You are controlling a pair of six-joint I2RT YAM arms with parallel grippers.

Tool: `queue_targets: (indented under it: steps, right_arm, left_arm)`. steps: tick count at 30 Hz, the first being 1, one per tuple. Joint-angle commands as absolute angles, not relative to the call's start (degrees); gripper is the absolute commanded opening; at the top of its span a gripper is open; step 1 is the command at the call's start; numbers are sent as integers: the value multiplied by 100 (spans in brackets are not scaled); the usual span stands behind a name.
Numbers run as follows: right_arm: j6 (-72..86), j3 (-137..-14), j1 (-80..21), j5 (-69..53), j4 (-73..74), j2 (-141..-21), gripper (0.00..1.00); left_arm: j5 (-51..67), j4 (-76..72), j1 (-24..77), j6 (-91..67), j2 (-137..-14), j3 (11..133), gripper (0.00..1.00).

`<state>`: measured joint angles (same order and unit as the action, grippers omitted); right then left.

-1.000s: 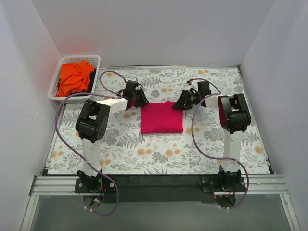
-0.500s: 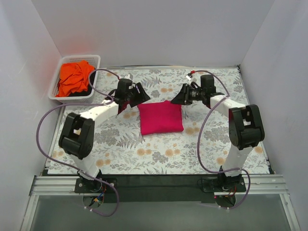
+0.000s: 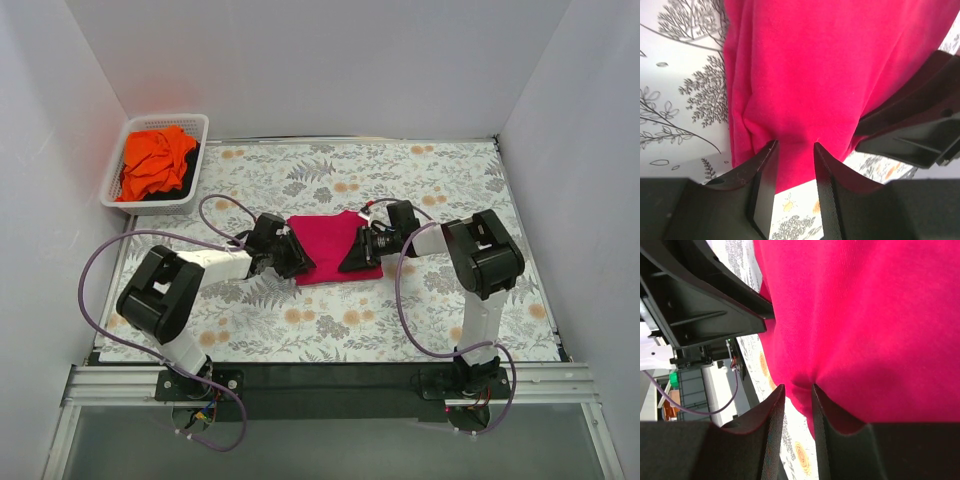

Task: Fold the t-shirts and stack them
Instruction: Fold the tshirt, then neatly place the folded tshirt to the corner

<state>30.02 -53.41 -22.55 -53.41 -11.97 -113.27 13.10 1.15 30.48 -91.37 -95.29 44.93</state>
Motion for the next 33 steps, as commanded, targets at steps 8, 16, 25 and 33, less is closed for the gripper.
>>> queue_targets:
  steps: [8,16,25,33]
  right_arm:
    - [2813,-4651,-1873,-5282,-1204,-10363,31]
    - [2532,-3991,-1161,-5485,-1230,-10898,30]
    - [2488,-3753,-844,-5090,-995,-10320,29]
    - [1758,-4534,-1169,-3271,685,-8614,34]
  left_arm:
    - [1213,413,3085,-9281,-9396,4360,33]
    - [1073,535,3085,-9316,-9220,4210,33]
    - [730,1106,3067,-9159,-8852,4358,37]
    - [-605,2012,3067,-8289,-7631,5018,67]
